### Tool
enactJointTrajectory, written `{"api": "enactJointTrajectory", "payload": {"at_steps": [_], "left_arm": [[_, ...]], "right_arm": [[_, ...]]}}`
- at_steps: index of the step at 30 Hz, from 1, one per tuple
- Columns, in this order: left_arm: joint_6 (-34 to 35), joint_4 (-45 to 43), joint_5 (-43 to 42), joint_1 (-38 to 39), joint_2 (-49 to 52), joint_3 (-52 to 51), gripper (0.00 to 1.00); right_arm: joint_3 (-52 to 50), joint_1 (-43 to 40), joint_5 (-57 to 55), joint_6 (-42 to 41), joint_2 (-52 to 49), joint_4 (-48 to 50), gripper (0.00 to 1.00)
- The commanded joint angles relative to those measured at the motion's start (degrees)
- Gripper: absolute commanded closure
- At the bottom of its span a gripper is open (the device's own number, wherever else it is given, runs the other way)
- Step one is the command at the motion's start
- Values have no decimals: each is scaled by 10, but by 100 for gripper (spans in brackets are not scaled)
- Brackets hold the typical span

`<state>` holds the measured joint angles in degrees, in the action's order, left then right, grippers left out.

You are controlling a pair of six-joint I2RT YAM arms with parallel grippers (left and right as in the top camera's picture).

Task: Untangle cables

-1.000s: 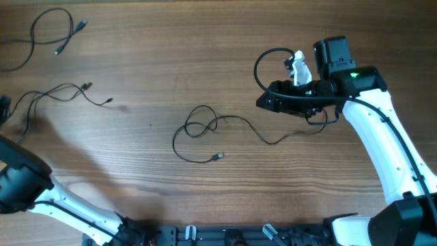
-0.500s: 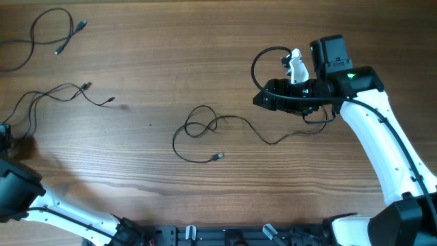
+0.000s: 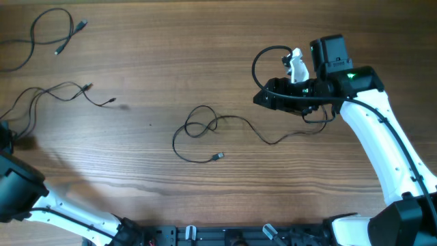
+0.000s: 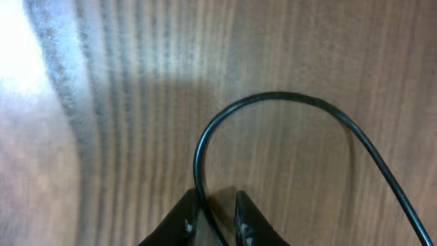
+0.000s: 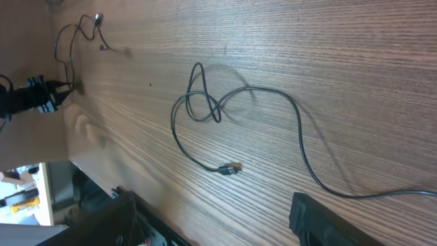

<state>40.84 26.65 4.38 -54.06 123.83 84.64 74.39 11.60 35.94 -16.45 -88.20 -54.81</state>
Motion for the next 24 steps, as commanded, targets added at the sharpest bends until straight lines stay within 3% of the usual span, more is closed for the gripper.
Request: {"api": "enactJointTrajectory", "payload": {"at_steps": [1,2,9,16,18,20,21,24], "left_arm": [[1,-8,-34,25,47,-29,87],[0,-13,-34,29,53,-29,95],[-92,-156,-78,62,68,-16,96],[-127,-104,-107,60,68,167,96],[-132,-94,-108,60,68,180,85],[-132,-74,-97,61,70,180,48],[-132,-61,-98,61,73,180,42],[-137,-43,-130,72,74,177,44]], "right_arm": [[0,2,-3,-3,-10,-4,26],[0,2,-3,-3,-10,-7,26],[0,2,-3,-2,-10,-43,26],[0,2,-3,-3,-10,-57,27],[0,2,-3,-3,-10,-50,27],[0,2,-3,-3,-10,-50,27],[0,2,-3,-2,-10,-49,27],[0,2,-3,-3,-10,-39,26]]}}
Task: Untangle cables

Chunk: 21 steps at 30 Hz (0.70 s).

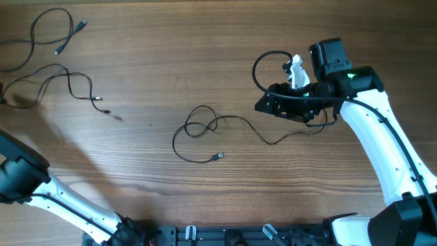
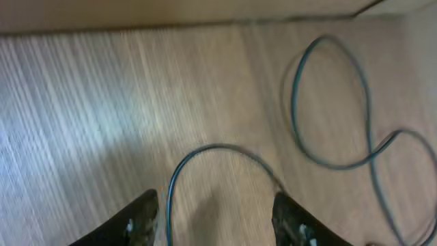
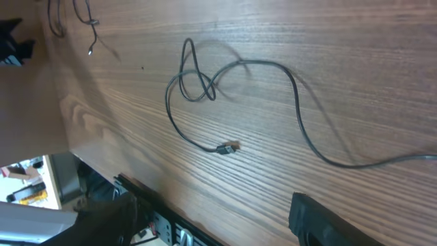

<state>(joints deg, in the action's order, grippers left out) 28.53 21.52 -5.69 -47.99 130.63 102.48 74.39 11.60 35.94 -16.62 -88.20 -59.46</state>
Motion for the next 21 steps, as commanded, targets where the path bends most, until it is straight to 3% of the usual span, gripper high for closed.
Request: {"api": "enactJointTrajectory", "payload": {"at_steps": [1,4,8,9,14,21], "left_arm": [[-14,11,-63,18,6,-2,40],[-41,10,-141,42,6,-2,30],[-73,52,-144,93,6,-2,12],[-73,64,-144,103,6,-2,0],[-73,107,-141,156,6,-2,0],[-73,214,-62,202,6,-2,0]], "right_arm": [[0,2,-3,-1,-10,14,25],[0,2,-3,-7,-10,27,22],[0,2,-4,-20,-10,39,16],[0,2,-4,-23,-10,43,15],[0,2,-6,-31,-10,63,11],[0,2,-6,-30,-10,68,10]]}}
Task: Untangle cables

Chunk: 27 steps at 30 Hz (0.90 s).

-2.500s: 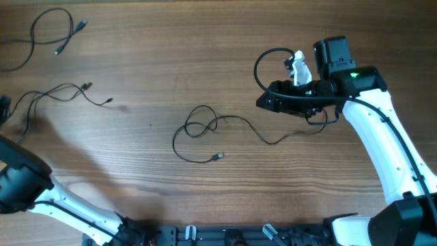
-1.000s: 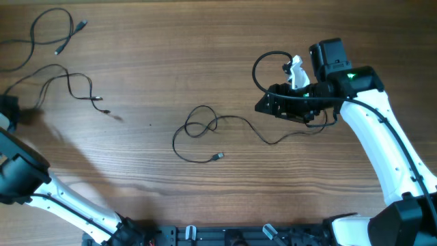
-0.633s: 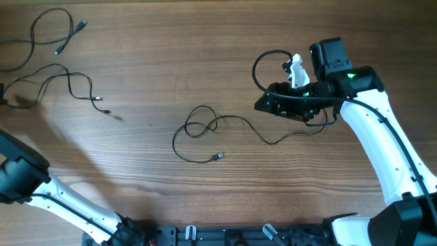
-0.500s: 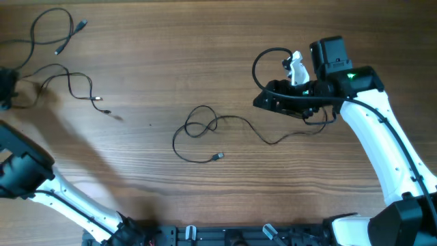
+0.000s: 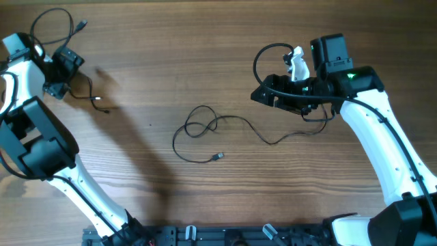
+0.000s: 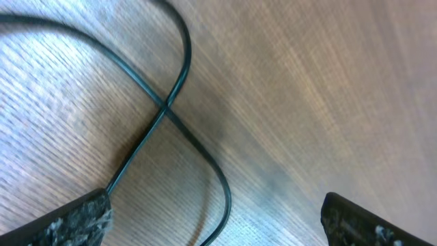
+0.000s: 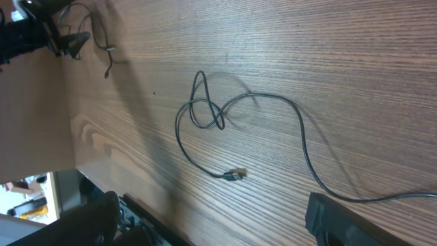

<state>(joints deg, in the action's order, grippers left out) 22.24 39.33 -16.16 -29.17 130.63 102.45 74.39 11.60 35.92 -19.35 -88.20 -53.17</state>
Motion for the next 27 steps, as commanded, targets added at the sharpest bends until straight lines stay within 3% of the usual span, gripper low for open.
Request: {"api": "enactJointTrajectory", "payload": {"at_steps": [1,7,17,27], "left_arm": [[-10,43,42,19,6,-1,0],[-10,37,49,65,7,-20,0],[28,3,346,94,7,-42,1],[31,-2,323,85,-23,-39,2]], "right_arm": [[0,2,-6,-2,-10,5,10],[0,2,-6,-2,-10,5,10],[0,2,-5,-2,-10,0,9],[0,2,-6,3,-10,-1,8]]}}
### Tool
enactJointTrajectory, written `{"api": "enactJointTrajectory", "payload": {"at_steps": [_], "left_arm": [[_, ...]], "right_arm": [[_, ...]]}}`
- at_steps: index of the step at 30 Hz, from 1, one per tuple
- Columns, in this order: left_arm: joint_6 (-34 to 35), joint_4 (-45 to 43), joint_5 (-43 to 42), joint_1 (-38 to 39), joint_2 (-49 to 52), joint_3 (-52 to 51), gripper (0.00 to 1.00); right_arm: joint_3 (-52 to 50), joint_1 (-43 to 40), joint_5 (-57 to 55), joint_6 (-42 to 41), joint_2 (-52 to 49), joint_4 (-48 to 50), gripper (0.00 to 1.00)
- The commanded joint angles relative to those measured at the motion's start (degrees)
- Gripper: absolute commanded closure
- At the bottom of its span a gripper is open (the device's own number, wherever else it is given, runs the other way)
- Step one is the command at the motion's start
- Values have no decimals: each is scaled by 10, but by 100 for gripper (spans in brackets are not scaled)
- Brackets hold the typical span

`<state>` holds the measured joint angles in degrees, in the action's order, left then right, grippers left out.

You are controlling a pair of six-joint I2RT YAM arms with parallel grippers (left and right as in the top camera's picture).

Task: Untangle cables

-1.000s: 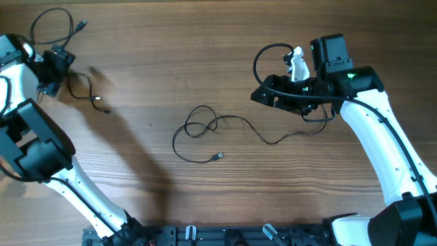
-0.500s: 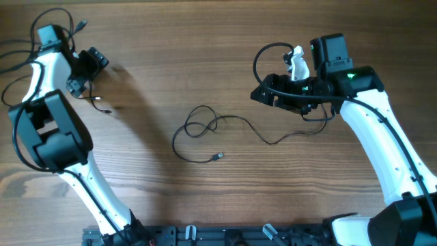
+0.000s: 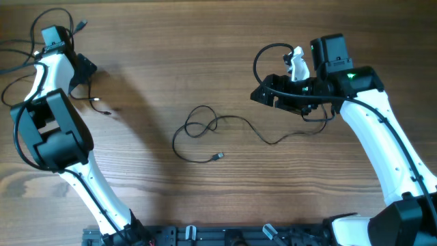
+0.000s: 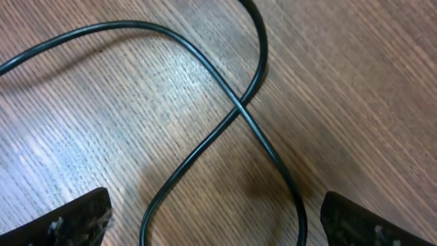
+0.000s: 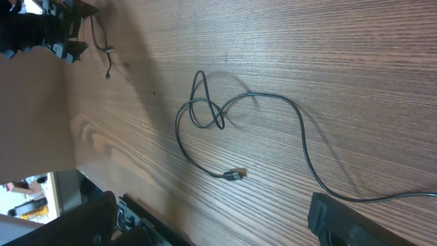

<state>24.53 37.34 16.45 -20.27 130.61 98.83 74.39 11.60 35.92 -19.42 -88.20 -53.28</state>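
Note:
Two thin black cables lie tangled at the table's far left, one ending in a small plug (image 3: 97, 101), the other a loop (image 3: 51, 15) at the top edge. My left gripper (image 3: 85, 68) hovers open over them; in its wrist view a cable crossing (image 4: 239, 113) lies ahead of the gripper (image 4: 212, 229). A third black cable (image 3: 232, 119) lies mid-table with a twisted loop (image 5: 205, 113) and a plug end (image 5: 234, 175). My right gripper (image 3: 259, 96) stands open above the table, nothing between its fingers (image 5: 338, 219).
A black cable loop (image 3: 263, 55) and a white plug (image 3: 295, 65) sit beside the right wrist. The left arm's white links (image 3: 51, 130) stretch along the left side of the wooden table (image 3: 171, 55). The table's front edge (image 5: 89, 184) shows in the right wrist view.
My left gripper has shifted a little to the right over the far-left cables, still open, and the cable crossing sits closer in its view. The right arm and middle cable are unchanged.
My left gripper was first at the left table edge, shut on a thin cable. Then it stood open and that cable lay further up-left. After that it was open over the top-left cables, where it remains. The right gripper stayed open near its cable loop.

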Motion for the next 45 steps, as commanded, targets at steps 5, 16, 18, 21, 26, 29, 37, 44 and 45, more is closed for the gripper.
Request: {"api": "enactJointTrajectory", "payload": {"at_steps": [5,16,18,21,26,29,37,44,45], "left_arm": [[14,77,-24,-18,13,-4,1],[55,49,-110,-59,28,-3,63],[102,33,-111,-82,28,-3,70],[159,9,-152,-114,27,-3,78],[244,-43,-219,-174,27,-3,80],[230,-95,-278,-195,24,-1,70],[145,23,-284,-197,-60,6,72],[147,184,-241,-177,-50,-31,96],[147,184,-236,-173,-50,-44,96]], "right_arm": [[-3,2,-5,11,-10,-1,8],[-3,2,-6,14,-10,-16,8],[-3,2,-6,14,-10,-19,8],[-3,2,-6,14,-10,-21,8],[-3,2,-10,14,-10,-30,8],[-14,2,-18,14,-10,-30,8],[-25,2,-18,14,-11,-19,8],[-25,2,-18,25,-11,6,8],[-25,2,-18,29,-11,5,8]]}}
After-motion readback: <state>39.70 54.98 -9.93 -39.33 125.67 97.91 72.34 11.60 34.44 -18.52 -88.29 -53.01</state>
